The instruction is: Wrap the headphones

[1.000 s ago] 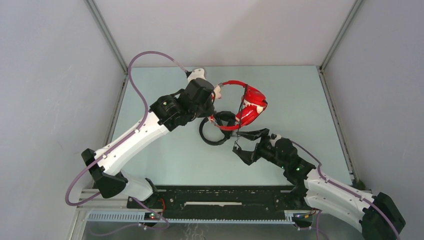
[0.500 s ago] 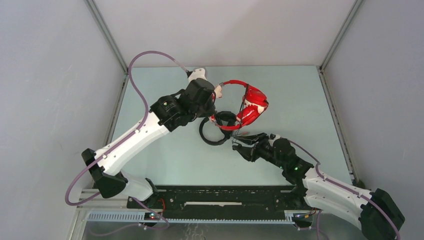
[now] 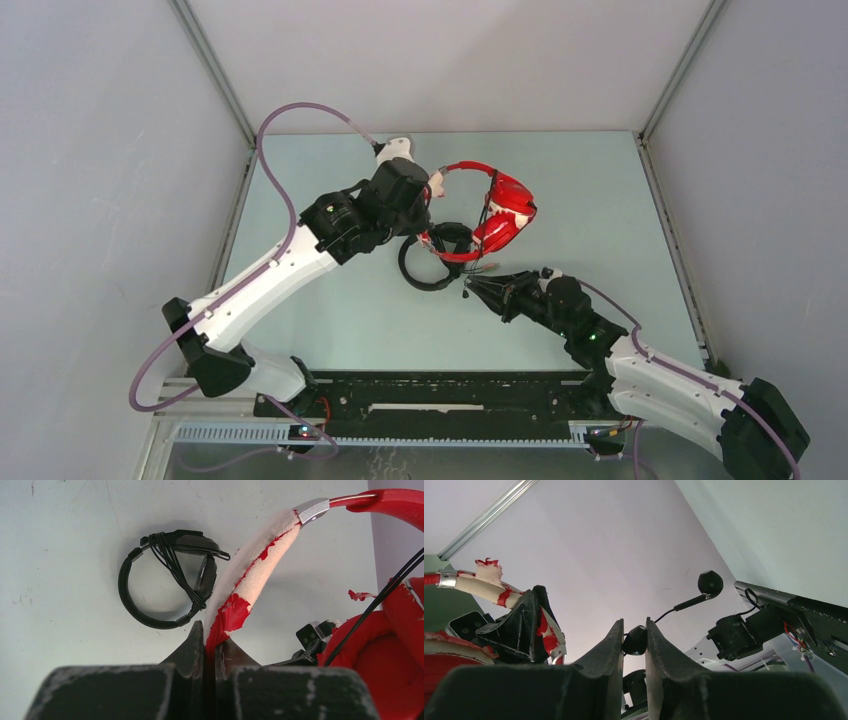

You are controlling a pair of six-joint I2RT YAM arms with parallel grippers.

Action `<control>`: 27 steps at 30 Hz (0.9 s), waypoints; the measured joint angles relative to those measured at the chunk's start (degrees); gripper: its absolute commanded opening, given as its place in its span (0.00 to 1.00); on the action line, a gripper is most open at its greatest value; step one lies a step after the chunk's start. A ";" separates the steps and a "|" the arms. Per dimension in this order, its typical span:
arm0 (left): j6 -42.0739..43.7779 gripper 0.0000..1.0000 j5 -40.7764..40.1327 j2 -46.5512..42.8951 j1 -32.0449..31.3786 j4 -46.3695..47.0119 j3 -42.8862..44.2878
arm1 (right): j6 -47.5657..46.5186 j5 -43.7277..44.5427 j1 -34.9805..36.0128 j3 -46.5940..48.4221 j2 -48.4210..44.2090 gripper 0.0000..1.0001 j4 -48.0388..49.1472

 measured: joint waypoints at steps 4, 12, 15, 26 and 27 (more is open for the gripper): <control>0.00 0.00 0.00 -0.44 -0.07 0.00 0.00 | 0.00 0.11 -0.35 0.00 -0.44 0.00 -0.74; 0.11 0.00 0.02 -1.33 -0.09 0.28 -0.81 | 0.00 0.13 -0.85 0.00 -1.29 0.48 -1.73; 0.15 0.00 0.02 -1.31 -0.20 0.35 -0.92 | 0.02 -0.04 -0.83 0.33 -1.25 0.52 -2.29; 1.42 0.00 -1.11 -1.29 -1.01 2.01 -0.92 | 0.00 -0.96 0.81 2.21 2.36 0.57 -1.57; 1.60 0.00 -1.57 -1.29 -1.09 2.25 -0.92 | 0.00 -1.01 1.22 2.21 2.80 0.58 -1.49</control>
